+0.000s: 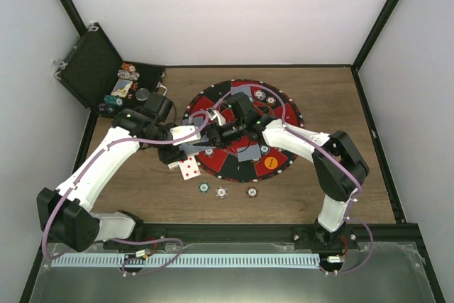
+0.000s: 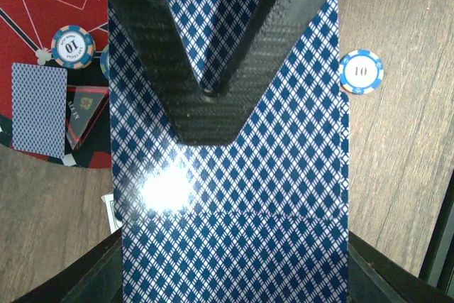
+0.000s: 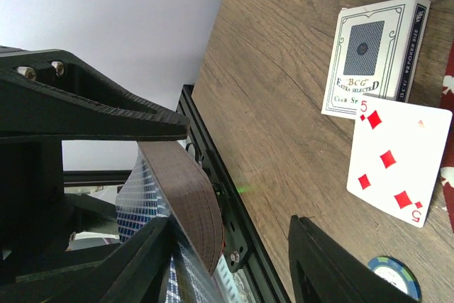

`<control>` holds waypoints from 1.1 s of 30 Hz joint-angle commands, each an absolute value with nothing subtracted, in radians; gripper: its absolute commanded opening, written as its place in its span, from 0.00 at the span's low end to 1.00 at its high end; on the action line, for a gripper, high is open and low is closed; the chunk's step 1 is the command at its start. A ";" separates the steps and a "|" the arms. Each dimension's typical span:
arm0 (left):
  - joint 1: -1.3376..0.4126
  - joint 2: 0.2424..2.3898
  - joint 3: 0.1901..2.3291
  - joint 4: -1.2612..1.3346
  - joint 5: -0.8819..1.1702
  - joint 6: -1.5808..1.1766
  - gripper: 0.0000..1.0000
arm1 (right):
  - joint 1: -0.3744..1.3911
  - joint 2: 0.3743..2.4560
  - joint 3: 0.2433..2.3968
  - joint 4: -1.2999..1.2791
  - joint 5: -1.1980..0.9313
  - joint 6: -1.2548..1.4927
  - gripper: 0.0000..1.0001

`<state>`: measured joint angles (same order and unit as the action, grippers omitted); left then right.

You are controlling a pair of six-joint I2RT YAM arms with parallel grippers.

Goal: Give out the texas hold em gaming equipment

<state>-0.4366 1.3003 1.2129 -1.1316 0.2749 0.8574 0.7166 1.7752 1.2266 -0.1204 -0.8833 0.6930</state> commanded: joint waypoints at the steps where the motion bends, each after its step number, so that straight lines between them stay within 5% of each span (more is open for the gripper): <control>1: -0.434 1.278 1.215 -1.096 0.293 0.865 0.04 | 0.703 1.759 1.206 -0.178 -0.848 0.676 0.46; 17: -0.433 1.278 1.166 -1.075 0.229 0.868 0.04 | 0.672 1.729 1.235 -0.261 -0.816 0.622 0.01; 27: -0.431 1.262 1.162 -1.081 0.202 0.863 0.04 | 0.586 1.723 1.266 -0.288 -0.822 0.599 0.01; 33: -0.431 1.245 1.204 -1.120 0.255 0.848 0.04 | 0.574 1.969 1.502 -0.341 -0.775 0.565 0.01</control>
<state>-0.4362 1.2747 1.1633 -1.0924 0.2111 0.8593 0.5774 1.8099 1.3281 -0.3092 -0.8089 0.5991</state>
